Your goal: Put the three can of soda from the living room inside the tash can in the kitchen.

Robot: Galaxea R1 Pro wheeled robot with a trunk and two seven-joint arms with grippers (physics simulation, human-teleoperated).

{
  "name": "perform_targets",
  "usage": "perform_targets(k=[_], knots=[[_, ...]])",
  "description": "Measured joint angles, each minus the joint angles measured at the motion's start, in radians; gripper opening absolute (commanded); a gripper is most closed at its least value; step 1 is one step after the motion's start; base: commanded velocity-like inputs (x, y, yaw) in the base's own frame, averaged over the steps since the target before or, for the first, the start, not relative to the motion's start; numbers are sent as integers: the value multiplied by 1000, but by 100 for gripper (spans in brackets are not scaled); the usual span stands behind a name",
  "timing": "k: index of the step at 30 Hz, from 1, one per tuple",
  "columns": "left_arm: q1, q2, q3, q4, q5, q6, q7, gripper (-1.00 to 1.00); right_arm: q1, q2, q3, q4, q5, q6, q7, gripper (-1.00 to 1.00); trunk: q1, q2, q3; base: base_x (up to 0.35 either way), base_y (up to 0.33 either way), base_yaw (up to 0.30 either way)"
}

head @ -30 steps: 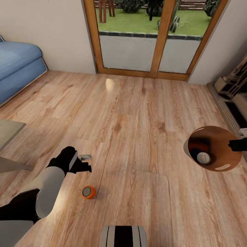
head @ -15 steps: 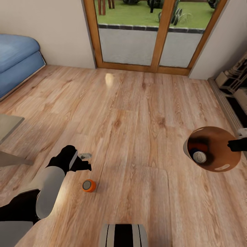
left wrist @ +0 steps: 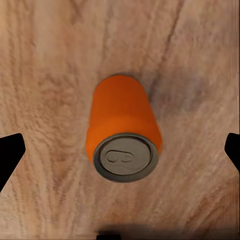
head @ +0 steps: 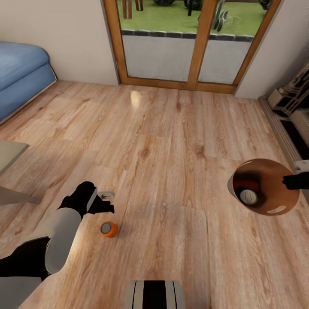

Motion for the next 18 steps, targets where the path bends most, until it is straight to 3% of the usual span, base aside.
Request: perform_targets(k=[5,9,13,18], knots=[[0,1,0,0,0,0,-1,100,0,-1,0,-1,22,-8,-2,-100,0,0,0,0,-138,0],[0,1,0,0,0,0,1,100,0,0,1,-1,-1,0,0,-100,0,0,0,0,-25,0],[0,1,0,0,0,0,3,100,0,0,2,-1,13,-4,-1,-100,0,0,0,0,-8,0],[0,0,0,0,0,0,3,100,0,1,5,-1,4,0,0,-100,2,-1,-19,0,-1,0]])
